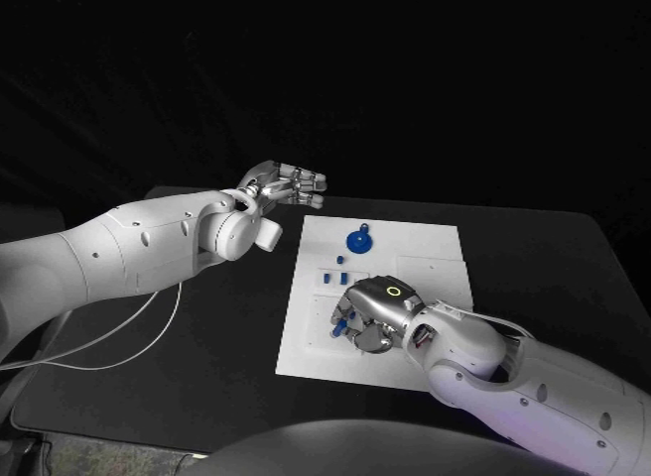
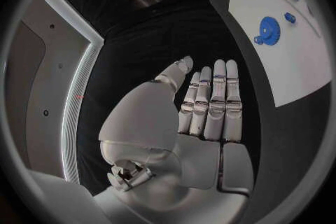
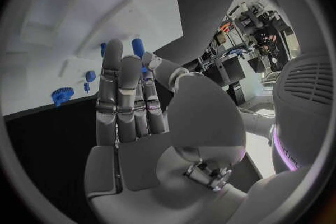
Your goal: Assemble the parts on the task board
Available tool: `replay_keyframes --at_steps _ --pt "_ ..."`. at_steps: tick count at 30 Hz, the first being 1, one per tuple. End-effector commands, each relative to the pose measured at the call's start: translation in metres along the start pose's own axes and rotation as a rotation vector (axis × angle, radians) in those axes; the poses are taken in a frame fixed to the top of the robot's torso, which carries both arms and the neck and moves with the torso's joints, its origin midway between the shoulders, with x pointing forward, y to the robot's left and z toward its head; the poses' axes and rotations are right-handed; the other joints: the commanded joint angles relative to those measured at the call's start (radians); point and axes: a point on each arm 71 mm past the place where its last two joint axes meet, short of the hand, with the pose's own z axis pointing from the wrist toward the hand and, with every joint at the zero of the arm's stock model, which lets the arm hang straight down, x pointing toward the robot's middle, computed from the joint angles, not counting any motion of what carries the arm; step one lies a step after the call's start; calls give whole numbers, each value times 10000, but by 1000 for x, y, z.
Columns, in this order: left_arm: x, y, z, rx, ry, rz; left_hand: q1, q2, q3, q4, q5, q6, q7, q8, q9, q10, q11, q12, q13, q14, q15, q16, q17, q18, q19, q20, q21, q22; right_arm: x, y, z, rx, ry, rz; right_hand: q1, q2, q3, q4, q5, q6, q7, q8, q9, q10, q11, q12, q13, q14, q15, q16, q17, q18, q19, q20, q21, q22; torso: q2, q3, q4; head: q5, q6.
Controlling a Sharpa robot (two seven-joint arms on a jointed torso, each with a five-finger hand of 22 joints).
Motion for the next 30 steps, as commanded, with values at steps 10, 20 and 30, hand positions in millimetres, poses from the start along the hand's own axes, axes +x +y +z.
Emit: replay_keyframes --at_steps 10,20,30 --pt "1 -1 0 117 158 -75 9 -2 11 45 -30 0 5 -20 -1 -30 -10 41 10 -61 -25 -25 7 -46 87 5 -60 -12 7 2 3 -33 102 -172 -24 99 -24 -65 29 65 21 37 10 403 -305 25 39 2 -98 -69 15 133 6 -41 -71 25 -6 -12 7 15 -45" --pt "2 -1 0 110 190 -84 9 -2 11 45 -30 0 5 -20 -1 -30 -10 41 10 -61 -25 -25 7 -46 87 5 -60 -12 8 2 6 58 70 -278 -37 104 -20 -80 28 68 21 35 9 408 -307 25 39 2 -101 -71 20 127 4 -44 -86 38 -6 -14 12 18 -48" --pt "4 -1 1 110 235 -96 9 -2 11 45 -30 0 5 -20 -1 -30 -10 41 10 -61 -25 -25 7 -46 87 5 -60 -12 10 2 8 175 139 -382 -53 111 -1 -99 26 71 20 37 9 408 -307 25 38 1 -106 -76 28 120 17 -54 -103 63 -8 -10 8 37 -41"
